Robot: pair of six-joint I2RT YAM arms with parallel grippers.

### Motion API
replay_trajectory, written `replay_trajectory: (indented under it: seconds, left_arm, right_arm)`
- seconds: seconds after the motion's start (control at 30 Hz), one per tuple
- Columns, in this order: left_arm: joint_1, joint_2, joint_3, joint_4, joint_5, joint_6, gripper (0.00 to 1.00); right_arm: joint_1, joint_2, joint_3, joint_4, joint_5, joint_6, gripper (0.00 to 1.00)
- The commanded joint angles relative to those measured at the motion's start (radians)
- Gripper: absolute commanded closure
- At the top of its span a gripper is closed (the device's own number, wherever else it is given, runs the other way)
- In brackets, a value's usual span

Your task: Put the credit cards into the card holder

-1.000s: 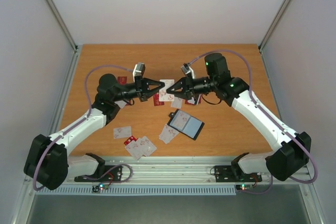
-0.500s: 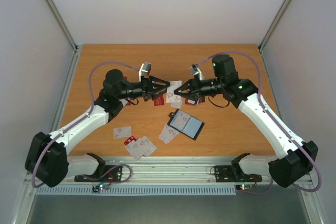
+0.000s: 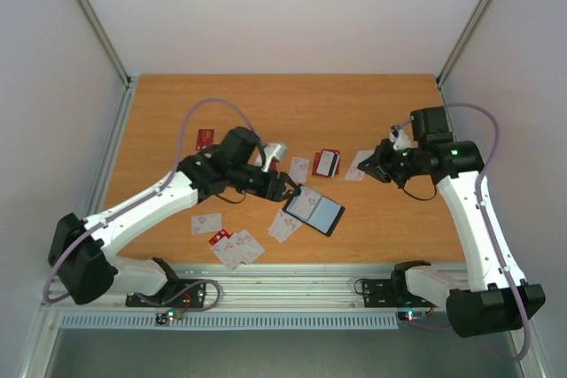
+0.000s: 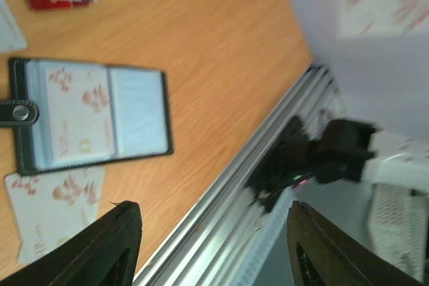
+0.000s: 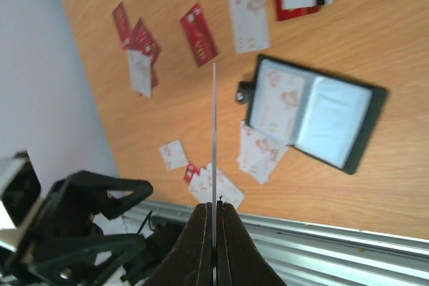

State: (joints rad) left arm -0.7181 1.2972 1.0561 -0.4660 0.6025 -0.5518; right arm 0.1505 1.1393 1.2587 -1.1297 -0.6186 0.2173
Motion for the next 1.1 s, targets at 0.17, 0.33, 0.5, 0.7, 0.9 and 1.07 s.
replay_trajectory:
  seconds: [0.17,0.33,0.5,0.7,0.9,1.07]
  left_arm:
    - [-0.241,0.202,0.122,-0.214,-0.335,0.299,0.39]
    - [-0.33,0.36,0.237,-0.269,-0.437,0.307,0.4]
    - [-0.404,0.573,0.402,-0.366,-0.529,0.352,0.4]
    - [-0.417,0.678,0.483,-0.377,-0.552,0.384,0.39]
    - [-0.418,0.754,0.535,-0.39,-0.582,0.411,0.38]
    - [-0.419,0.797,0.568,-0.381,-0.58,0.433,0.38]
  right_arm:
    - [-0.134,-0.057,0.037,-0.173,0.13,-0.087,0.99]
    - [-0.137,-0.068,0.059,-0.21,0.172,-0.102,0.99]
    - [-0.136,-0.077,0.079,-0.253,0.201,-0.13,0.99]
    - [-0.137,-0.081,0.091,-0.276,0.209,-0.146,0.99]
    - [-0.136,-0.071,0.1,-0.285,0.208,-0.15,0.99]
    - [-0.137,-0.054,0.115,-0.294,0.199,-0.161,0.99]
